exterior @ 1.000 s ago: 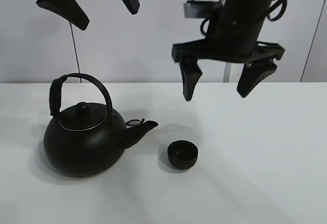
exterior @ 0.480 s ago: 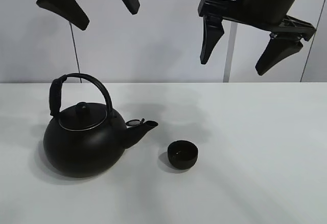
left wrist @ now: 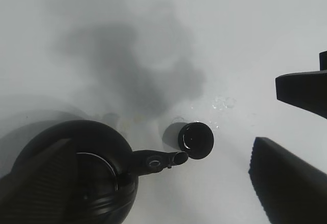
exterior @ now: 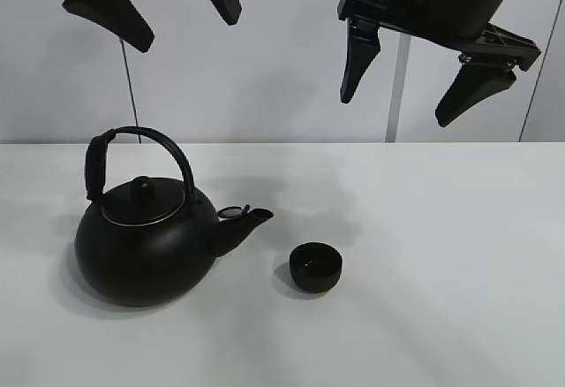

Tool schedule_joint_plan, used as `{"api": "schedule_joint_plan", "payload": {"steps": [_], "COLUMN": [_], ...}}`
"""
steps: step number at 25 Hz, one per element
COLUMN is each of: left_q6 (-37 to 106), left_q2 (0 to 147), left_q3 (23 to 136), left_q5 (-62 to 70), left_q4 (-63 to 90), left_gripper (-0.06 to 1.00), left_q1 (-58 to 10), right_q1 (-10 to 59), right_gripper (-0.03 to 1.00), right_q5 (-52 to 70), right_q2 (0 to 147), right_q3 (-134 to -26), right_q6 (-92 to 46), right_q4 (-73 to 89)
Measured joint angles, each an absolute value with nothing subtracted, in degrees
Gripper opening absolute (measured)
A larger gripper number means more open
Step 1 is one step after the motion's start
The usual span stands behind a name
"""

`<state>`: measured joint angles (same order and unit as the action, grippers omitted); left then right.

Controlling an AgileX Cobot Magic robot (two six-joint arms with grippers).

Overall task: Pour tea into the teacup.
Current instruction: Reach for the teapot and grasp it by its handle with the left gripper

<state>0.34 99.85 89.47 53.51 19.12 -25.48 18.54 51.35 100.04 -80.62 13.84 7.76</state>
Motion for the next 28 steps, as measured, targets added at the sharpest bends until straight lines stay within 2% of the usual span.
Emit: {"api": "schedule_joint_plan", "payload": {"steps": [28], "left_q6": [2.43], "left_q2": [98.46], "left_q3": [89.09], "left_q5": [47.72], "left_q4": [15.83], "left_gripper": [0.66], "left_q1": [-25.48], "right_q1": [18.54], "right_gripper": [0.66], "right_q5": [49.3], "right_q2": [100.04], "right_q3": [-80.62], "right_q6": [13.9], "right_q4": [7.93]}}
